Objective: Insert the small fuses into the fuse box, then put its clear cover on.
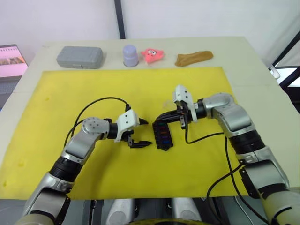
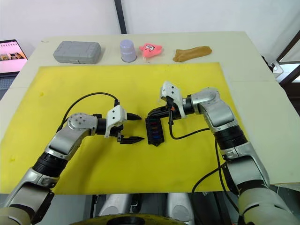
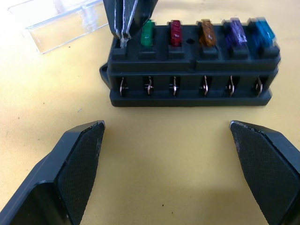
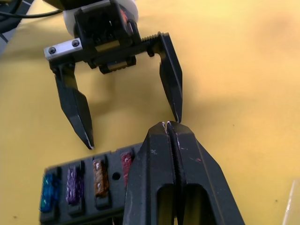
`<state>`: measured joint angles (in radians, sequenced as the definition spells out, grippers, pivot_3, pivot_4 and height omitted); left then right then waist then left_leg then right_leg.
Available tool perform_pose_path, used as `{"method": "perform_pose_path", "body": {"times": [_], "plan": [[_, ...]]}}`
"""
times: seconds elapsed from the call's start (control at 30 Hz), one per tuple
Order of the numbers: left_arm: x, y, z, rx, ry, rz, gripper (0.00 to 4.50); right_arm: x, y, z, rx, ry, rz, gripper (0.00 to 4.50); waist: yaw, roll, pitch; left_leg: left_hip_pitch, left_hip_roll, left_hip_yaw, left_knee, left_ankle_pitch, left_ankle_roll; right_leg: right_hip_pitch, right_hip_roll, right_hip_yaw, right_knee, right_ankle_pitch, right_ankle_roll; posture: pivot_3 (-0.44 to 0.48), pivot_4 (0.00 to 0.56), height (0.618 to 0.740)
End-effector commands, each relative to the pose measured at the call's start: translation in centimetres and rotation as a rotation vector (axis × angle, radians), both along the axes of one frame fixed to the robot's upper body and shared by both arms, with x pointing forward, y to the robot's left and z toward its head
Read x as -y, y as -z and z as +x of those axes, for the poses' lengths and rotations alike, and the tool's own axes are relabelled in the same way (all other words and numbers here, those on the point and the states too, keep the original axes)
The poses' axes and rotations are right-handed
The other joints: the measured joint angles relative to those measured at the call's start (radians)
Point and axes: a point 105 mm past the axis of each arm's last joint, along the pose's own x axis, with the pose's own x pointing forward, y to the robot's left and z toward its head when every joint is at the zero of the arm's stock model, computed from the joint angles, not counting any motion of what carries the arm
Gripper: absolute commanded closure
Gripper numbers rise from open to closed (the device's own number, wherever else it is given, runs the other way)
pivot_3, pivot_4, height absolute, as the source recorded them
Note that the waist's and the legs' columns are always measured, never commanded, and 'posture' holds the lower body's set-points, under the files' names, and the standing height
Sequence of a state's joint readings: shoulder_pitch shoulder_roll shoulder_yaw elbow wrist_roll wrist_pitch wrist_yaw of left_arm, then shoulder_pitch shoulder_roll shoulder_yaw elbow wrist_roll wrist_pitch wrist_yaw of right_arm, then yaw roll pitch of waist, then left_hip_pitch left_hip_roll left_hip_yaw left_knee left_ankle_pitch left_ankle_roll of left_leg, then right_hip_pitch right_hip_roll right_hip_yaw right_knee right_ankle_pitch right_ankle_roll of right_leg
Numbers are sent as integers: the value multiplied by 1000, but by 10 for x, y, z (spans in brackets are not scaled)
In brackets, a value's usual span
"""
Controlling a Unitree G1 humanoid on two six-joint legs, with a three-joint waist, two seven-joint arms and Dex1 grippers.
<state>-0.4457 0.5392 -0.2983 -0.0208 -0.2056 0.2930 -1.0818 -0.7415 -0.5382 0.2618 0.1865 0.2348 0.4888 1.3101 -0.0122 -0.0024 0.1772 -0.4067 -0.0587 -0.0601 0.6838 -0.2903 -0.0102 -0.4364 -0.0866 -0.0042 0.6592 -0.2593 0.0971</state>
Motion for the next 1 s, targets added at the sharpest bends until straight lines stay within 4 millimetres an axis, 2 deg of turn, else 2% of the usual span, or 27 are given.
{"method": "perform_pose_path", "body": {"times": [0.03, 0.17, 0.33, 0.67, 0.77, 1.0], "plan": [[1, -13, 0, 50, 16, -13, 0, 6, 19, 3, -25, 23, -56, 4456, 0, 0, 0, 0, 0, 0, 0, 0, 0, 0, 0, 0, 0, 0, 0, 0, 150, 731], [2, -13, -2, 50, 21, -8, 0, 9, 27, 4, -75, 47, -80, 4456, 1, 0, 0, 2, 0, 0, 0, 0, 0, 2, 0, 0, 0, 0, 0, 0, 150, 731], [2, -12, -3, 51, 25, -3, 0, 9, 25, 0, -108, 42, -86, 4456, 2, 0, -1, 2, 0, 0, 0, 0, 0, 3, 0, 0, 0, 0, 0, 0, 150, 731], [3, -14, -10, 33, 54, -26, 0, -2, -25, -6, -123, 8, 61, 4456, 1, 0, 0, 2, 0, 0, 0, 0, 0, 2, 0, 0, 0, 0, 0, 0, 150, 731], [2, -15, -11, 30, 52, -34, 0, -1, -33, -8, -100, -2, 62, 4456, 1, 0, 0, 2, 0, 0, 0, 0, 0, 2, -1, 0, 0, 0, 0, 0, 150, 731], [-1, -15, -10, 31, 44, -29, 0, 3, -44, -3, 91, -25, -39, 4456, 1, 0, 0, 2, 0, 0, 0, 0, 0, 2, 0, 0, 0, 0, 0, 0, 150, 731]]}}
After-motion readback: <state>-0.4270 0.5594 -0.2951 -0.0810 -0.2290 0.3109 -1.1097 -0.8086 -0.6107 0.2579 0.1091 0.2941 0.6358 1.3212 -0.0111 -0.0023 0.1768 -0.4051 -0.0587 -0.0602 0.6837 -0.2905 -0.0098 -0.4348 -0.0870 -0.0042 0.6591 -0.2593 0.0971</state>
